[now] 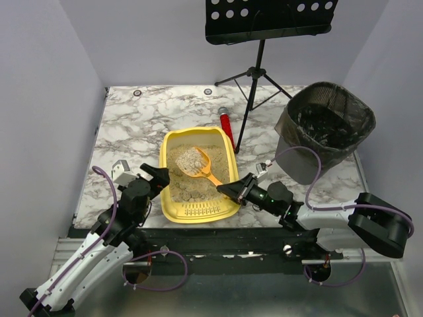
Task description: Clean the litter box
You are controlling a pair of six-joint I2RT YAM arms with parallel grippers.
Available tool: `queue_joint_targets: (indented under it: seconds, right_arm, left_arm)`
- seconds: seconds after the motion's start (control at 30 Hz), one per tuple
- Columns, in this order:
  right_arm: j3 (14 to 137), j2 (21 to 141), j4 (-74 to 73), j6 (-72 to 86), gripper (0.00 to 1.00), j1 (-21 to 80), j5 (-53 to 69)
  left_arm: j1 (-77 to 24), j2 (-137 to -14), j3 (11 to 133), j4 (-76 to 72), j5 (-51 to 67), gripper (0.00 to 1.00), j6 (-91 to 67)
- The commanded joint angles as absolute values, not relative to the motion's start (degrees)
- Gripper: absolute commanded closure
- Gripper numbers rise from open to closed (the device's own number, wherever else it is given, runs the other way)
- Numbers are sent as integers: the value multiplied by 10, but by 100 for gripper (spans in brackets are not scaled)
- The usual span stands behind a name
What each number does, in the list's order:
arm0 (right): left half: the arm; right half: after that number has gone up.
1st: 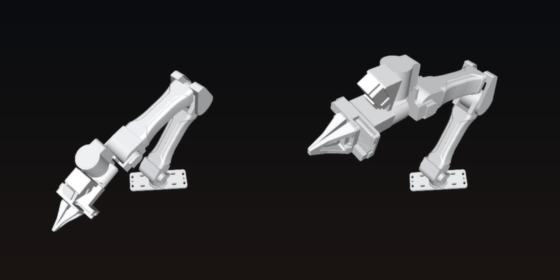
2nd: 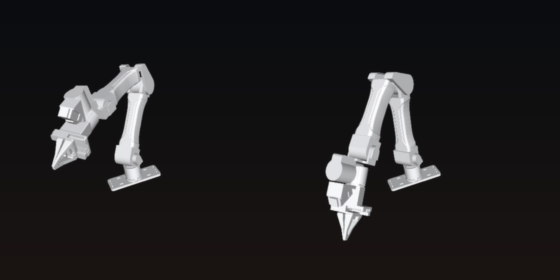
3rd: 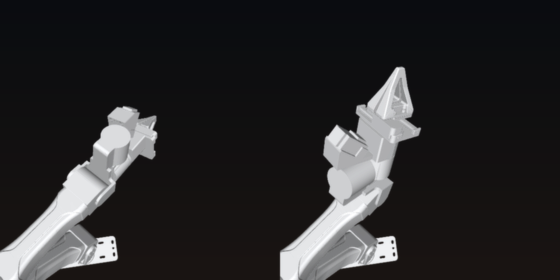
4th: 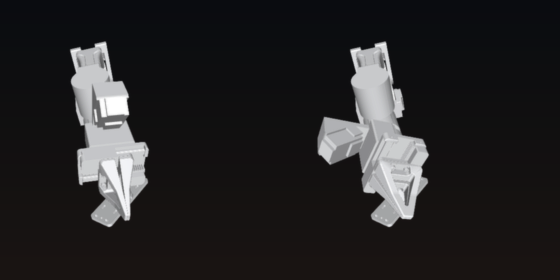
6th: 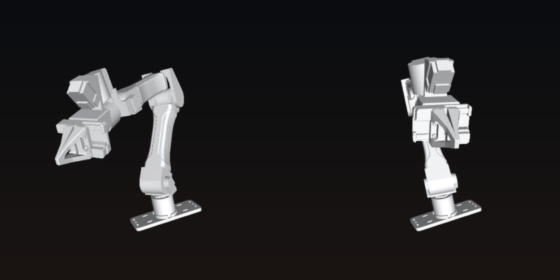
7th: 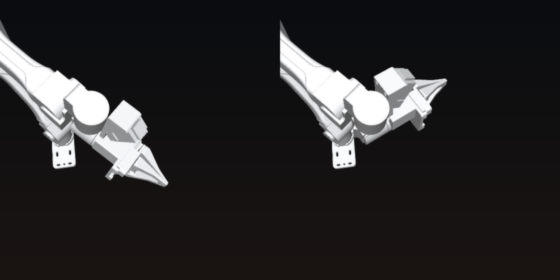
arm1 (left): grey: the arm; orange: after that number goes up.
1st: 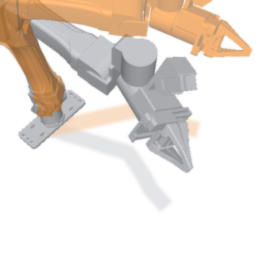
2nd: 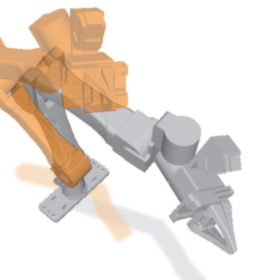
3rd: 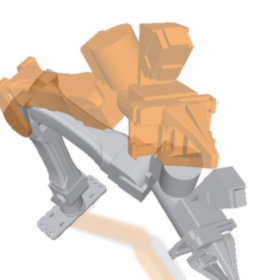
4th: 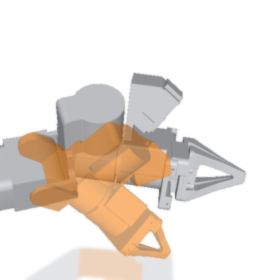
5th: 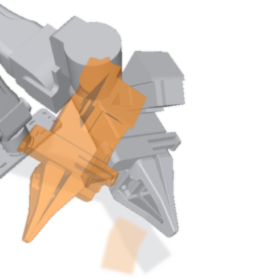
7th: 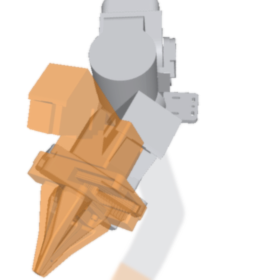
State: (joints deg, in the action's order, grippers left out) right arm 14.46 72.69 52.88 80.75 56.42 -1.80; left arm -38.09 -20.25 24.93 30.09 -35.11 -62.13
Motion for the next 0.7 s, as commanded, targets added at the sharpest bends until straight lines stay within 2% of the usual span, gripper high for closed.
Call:
queue_joint_targets:
  seconds: [0.0, 0.07, 0.13, 0.23, 0.33, 0.67]
  right_arm:
    - [114, 708, 573, 794, 99, 570, -47]
    - [183, 712, 488, 765, 99, 570, 16]
    - [194, 708, 462, 751, 99, 572, 32]
    - [127, 683, 507, 790, 99, 574, -47]
    - [150, 688, 484, 762, 99, 576, -19]
    - [105, 665, 488, 787, 99, 582, -79]
  left_arm:
    - [-381, -203, 250, 301, -344, 1, -611]
    - [-381, -204, 243, 292, -339, 1, -610]
    - [-381, -207, 238, 280, -331, 1, -611]
    - [-381, -217, 229, 275, -311, 1, -615]
    - [-381, -228, 215, 254, -298, 1, -616]
    - [-381, -279, 201, 195, -267, 1, -612]
